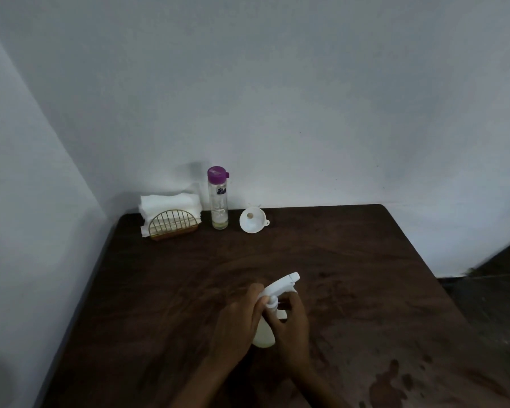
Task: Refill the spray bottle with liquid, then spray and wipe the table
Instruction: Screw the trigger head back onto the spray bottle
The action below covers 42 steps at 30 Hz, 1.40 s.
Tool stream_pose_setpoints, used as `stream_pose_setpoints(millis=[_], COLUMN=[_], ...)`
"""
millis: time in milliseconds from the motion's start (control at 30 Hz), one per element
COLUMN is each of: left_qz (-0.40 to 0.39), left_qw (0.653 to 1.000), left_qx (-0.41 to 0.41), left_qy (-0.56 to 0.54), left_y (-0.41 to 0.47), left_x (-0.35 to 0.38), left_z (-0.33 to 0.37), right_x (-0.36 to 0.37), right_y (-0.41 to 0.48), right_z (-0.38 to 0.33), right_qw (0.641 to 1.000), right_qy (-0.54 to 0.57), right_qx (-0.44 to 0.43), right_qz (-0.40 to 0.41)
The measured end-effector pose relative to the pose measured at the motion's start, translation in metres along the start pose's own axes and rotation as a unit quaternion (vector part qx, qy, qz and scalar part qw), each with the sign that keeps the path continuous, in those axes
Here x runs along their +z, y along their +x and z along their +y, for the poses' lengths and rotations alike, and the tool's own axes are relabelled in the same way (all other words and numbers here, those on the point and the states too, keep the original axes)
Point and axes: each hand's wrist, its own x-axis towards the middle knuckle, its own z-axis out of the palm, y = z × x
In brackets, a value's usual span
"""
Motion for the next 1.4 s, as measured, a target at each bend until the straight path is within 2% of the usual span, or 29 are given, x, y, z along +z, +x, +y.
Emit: stream_pose_setpoints(millis=[267, 600, 833, 1133, 1400], left_qz=[0.004, 0.020, 0.034, 0.025, 0.029], left_qw=[1.000, 0.999, 0.999, 0.999, 0.999], left_qx=[-0.001, -0.015, -0.021, -0.026, -0.044], left_qy=[-0.013, -0.021, -0.007, -0.016, -0.015], left_y=[0.002, 0.001, 0.001, -0.001, 0.002], left_x=[0.004, 0.006, 0.007, 0.007, 0.007], left_z=[-0.007, -0.001, -0.002, 0.000, -0.001], right_x=[-0.002, 0.008, 0.004, 0.013, 0.007], right_y=[-0.005, -0.002, -0.006, -0.013, -0.014], right_z=[-0.001, 0.000, 0.004, -0.009, 0.000], right_qw=[1.000, 0.999, 1.000, 0.999, 1.000], right_qy=[0.011, -0.010, -0.018, -0.024, -0.015], right_qx=[-0.008, -0.006, -0.022, -0.021, -0.015], right_qz=[-0.024, 0.035, 0.011, 0.034, 0.004])
